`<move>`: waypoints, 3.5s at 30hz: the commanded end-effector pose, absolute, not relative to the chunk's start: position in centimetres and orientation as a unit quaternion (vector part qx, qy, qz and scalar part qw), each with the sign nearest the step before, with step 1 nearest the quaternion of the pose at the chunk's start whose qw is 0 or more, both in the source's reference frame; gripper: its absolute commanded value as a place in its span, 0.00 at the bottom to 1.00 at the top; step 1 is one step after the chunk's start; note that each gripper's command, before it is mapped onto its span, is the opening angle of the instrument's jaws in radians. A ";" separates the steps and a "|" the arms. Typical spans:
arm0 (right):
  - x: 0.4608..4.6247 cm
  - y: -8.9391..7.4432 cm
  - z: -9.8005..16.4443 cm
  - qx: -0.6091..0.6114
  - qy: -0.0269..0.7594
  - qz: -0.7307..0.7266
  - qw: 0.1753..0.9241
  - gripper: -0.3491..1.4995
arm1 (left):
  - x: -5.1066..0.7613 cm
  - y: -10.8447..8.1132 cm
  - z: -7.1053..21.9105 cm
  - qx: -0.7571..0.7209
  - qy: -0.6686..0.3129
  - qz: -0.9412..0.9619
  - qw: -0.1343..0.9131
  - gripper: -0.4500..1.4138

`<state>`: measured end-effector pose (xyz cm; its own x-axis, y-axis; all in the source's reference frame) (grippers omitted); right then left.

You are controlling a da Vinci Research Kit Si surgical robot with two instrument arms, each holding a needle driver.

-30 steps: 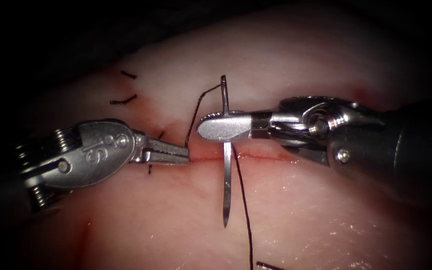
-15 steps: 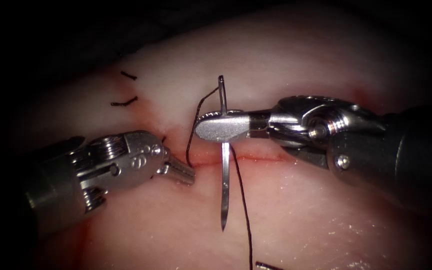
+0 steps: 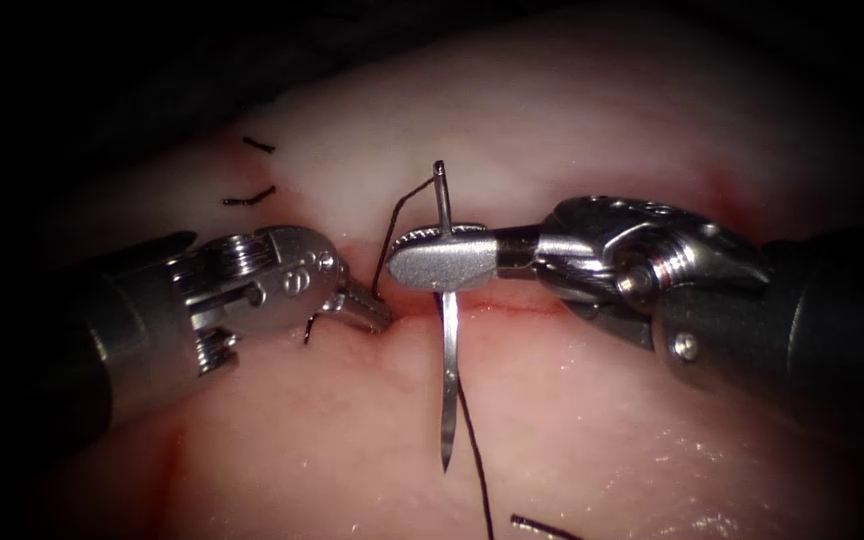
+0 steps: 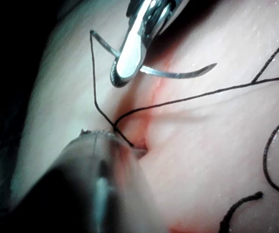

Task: Wound Closure
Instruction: Insert the left tool into the incision, then throw the needle through the bottom half of the wound.

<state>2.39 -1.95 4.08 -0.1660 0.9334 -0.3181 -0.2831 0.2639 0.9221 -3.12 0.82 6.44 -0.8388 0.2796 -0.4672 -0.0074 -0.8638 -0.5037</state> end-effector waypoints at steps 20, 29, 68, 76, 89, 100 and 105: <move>2.79 -1.7 4.5 0.055 0.578 0.375 0.723 0.00 | -3.20 0.6 6.6 -0.194 -0.348 0.916 0.047 0.00; 2.85 -1.7 4.5 -0.019 0.587 0.333 0.738 0.00 | -3.17 0.6 6.5 -0.186 -0.356 0.913 0.073 0.26; 3.06 -2.5 4.7 -0.089 0.585 0.236 0.770 0.00 | -3.05 0.9 6.0 -0.215 -0.291 0.924 0.125 0.30; 3.08 -2.6 4.8 -0.078 0.587 0.241 0.769 0.00 | -3.01 0.9 5.6 -0.218 -0.272 0.927 0.137 0.25; 2.95 -2.4 4.9 0.001 0.575 0.334 0.747 0.00 | -2.92 0.3 5.2 -0.269 -0.224 0.923 0.160 0.23; 2.88 -2.2 5.0 0.107 0.544 0.437 0.708 0.00 | -3.15 -0.1 5.1 -0.305 -0.204 0.916 0.163 0.16; 2.84 -2.1 5.1 0.125 0.539 0.461 0.694 0.00 | -3.23 0.0 5.2 -0.314 -0.200 0.913 0.168 0.14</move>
